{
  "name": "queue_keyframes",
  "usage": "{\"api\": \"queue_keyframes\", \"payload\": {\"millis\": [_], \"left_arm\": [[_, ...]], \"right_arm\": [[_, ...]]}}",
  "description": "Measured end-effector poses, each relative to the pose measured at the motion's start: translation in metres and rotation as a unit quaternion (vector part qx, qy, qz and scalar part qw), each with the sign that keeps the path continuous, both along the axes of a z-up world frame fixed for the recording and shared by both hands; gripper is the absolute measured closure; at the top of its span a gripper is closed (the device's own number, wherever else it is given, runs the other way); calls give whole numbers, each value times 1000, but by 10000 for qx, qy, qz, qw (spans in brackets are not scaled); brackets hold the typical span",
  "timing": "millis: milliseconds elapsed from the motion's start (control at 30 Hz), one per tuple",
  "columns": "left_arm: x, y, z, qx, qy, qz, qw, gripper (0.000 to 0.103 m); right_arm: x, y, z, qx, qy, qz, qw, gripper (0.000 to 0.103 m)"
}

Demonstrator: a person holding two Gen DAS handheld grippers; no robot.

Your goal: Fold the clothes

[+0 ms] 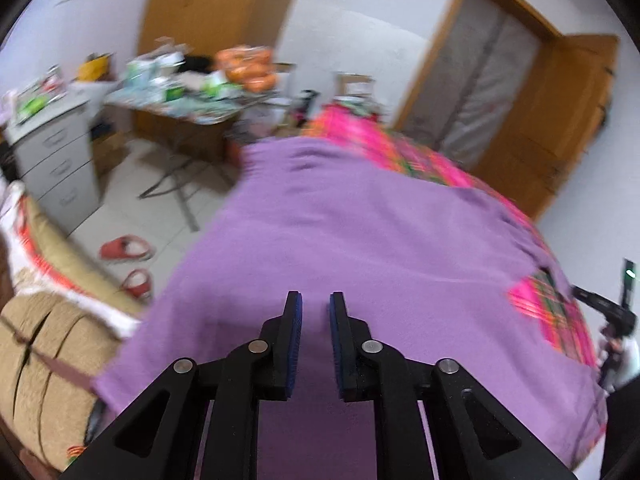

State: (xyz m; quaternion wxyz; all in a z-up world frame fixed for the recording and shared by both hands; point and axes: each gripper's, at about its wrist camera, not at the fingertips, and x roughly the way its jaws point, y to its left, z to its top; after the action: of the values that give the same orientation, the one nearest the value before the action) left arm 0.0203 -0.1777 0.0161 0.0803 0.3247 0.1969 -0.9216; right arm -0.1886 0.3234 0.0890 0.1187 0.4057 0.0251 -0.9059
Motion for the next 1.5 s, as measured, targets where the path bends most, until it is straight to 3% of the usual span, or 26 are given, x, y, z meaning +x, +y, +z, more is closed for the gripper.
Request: {"api": "queue_keyframes", "payload": {"millis": [133,267,367,400,500,533,633,700,867,967,1033,1167,1300,1500], "left_arm": [[-25,46,14,-317,21,-587,9978,85],[-45,74,5,-403,-174,-855,9954,85],[-53,84,-7,-379,-364,-960,9940,85],[-55,85,-11,-349,-455,-967,9937,85],[-58,87,-17,-277,-606,-971,9930,85],[-57,87,-17,-262,-600,-964,9932,85],[-56,87,-18,-266,-604,-959,9932,85],[-55,87,-18,-268,-608,-962,9931,85],[-55,83,-18,-143,-577,-961,9936,85],[-56,82,-18,-56,-555,-955,9939,85],[-57,84,-17,-130,-578,-947,9937,85],[-59,88,-17,-228,-613,-900,9938,85],[-60,89,-16,-251,-625,-857,9940,85],[-61,91,-16,-254,-628,-842,9941,85]], "right_arm": [[-1,-7,-10,699,30,265,9972,53],[-11,-2,-23,942,-86,209,9953,53],[-15,4,-25,857,-123,371,9956,52],[-17,6,-26,828,-134,426,9956,55],[-21,10,-25,805,-185,509,9953,95],[-24,10,-24,843,-212,480,9951,95],[-21,21,-2,447,5,384,9983,95],[-17,35,28,53,406,223,9989,95],[-23,60,98,-618,1255,-127,9901,95],[-47,63,121,-447,1470,-423,9872,95],[-67,65,126,-375,1379,-661,9875,95],[-120,59,112,-85,995,-1011,9899,90],[-150,60,76,15,677,-1273,9896,68],[-145,92,35,-381,614,-1912,9789,66]]}}
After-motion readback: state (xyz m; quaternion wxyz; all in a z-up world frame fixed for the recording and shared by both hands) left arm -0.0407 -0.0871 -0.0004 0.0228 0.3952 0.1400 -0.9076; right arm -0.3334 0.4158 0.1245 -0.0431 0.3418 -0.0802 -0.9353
